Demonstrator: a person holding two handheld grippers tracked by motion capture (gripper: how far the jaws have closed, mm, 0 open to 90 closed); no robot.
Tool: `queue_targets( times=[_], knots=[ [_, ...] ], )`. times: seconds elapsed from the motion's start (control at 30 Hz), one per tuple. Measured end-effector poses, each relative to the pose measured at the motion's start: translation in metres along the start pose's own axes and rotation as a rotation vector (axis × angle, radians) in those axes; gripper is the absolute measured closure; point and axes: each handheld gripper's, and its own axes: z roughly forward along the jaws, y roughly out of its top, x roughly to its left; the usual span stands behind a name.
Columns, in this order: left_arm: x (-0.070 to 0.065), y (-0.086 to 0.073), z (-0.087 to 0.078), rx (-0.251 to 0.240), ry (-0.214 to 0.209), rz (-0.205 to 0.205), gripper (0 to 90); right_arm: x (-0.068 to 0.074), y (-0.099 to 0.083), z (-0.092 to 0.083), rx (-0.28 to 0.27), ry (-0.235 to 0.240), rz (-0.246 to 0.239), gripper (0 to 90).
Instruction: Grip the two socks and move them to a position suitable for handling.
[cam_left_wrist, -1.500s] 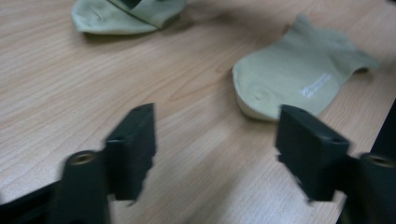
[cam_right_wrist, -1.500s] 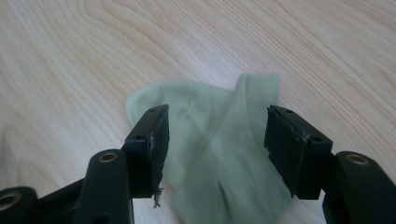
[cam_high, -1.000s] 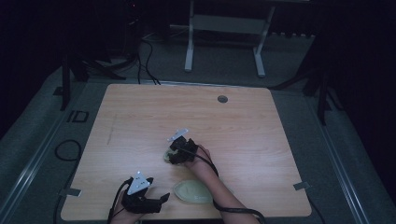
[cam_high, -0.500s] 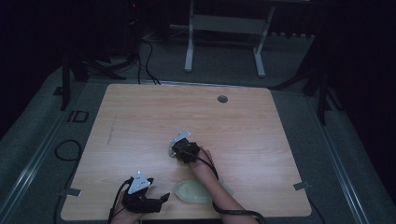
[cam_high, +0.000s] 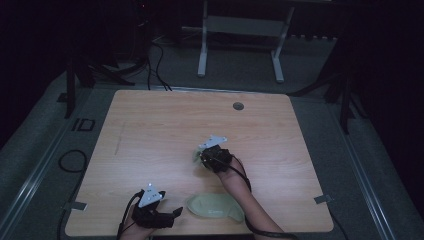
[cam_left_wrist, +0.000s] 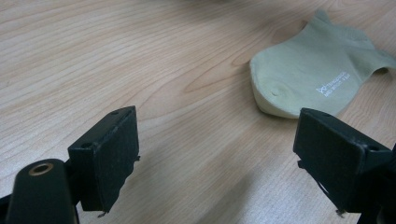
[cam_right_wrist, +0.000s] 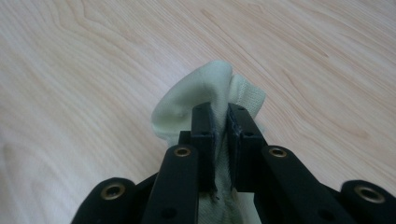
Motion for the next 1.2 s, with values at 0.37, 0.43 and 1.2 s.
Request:
queue_targets(
  times=[0.37, 0.43, 1.2],
  knots=[
    [-0.003, 0.001, 0.002, 0.007, -0.007, 0.000, 14.5, -0.013, -0.039, -0.030, -0.007, -0.033, 0.105, 82.2],
    [-0.003, 0.002, 0.003, 0.011, -0.006, 0.001, 14.5, -0.010, -0.047, -0.029, 0.003, -0.036, 0.103, 82.0],
    [0.001, 0.045, 0.022, -0.017, -0.045, 0.030, 17.1, -0.006, -0.053, -0.028, -0.008, -0.001, 0.065, 53.0]
  ],
)
